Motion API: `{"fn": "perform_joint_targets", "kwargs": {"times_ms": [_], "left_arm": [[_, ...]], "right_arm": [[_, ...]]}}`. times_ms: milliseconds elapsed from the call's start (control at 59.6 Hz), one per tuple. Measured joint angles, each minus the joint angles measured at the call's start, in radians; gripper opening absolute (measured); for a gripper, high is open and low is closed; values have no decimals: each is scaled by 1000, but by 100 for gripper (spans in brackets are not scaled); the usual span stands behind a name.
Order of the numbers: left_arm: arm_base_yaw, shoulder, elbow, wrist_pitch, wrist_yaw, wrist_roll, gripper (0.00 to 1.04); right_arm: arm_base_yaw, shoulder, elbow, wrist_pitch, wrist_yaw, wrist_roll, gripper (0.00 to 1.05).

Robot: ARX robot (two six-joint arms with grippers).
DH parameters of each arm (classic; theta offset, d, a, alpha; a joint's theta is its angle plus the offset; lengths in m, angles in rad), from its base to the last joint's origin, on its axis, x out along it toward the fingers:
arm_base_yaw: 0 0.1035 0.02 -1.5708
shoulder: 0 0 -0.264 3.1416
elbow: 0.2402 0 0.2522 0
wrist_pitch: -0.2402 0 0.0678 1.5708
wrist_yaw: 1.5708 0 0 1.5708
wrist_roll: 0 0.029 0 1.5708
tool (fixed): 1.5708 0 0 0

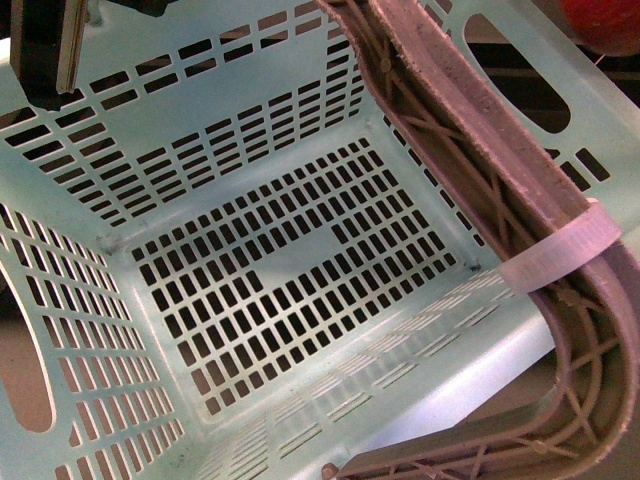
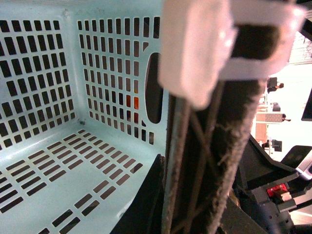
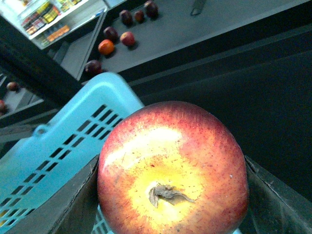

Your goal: Pick apple with right arm and hold basket with left

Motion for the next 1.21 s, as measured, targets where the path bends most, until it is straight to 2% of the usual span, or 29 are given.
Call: {"fn": "perform_joint_targets", "kwargs": {"times_ms": [218, 235, 302, 369, 738, 805, 872, 906, 1023, 1057, 1208], "left_arm": [[0, 0, 0, 0, 1, 0, 8], [0, 0, 0, 0, 0, 0, 8], [0, 0, 0, 0, 0, 0, 8], [0, 0, 0, 0, 0, 0, 8], [0, 0, -5, 0, -2, 8, 8], [0, 0, -5, 0, -3, 7, 8], [0, 0, -5, 0, -2, 7, 8], [-1, 0, -5, 0, 2, 8, 8], [0, 0, -5, 0, 2, 3, 8], [-1, 0, -5, 0, 0, 4, 8], [0, 0, -5, 0, -2, 7, 8]], "right_arm": [[134, 84, 9, 16, 53, 32, 73], [141, 89, 9, 15, 56, 32, 74], [154, 98, 9, 7, 68, 35, 88], [152, 90, 9, 3, 85, 39, 97], [28, -195, -3, -189, 333, -33, 96], [4, -230, -76, -3, 294, -144, 85], [-9, -249, -139, 113, 267, -241, 78], [-25, -271, -197, 187, 250, -331, 69], [-70, -344, -300, 220, 210, -424, 45], [-74, -352, -309, 220, 206, -427, 43], [-111, -424, -380, 219, 174, -449, 18]]}}
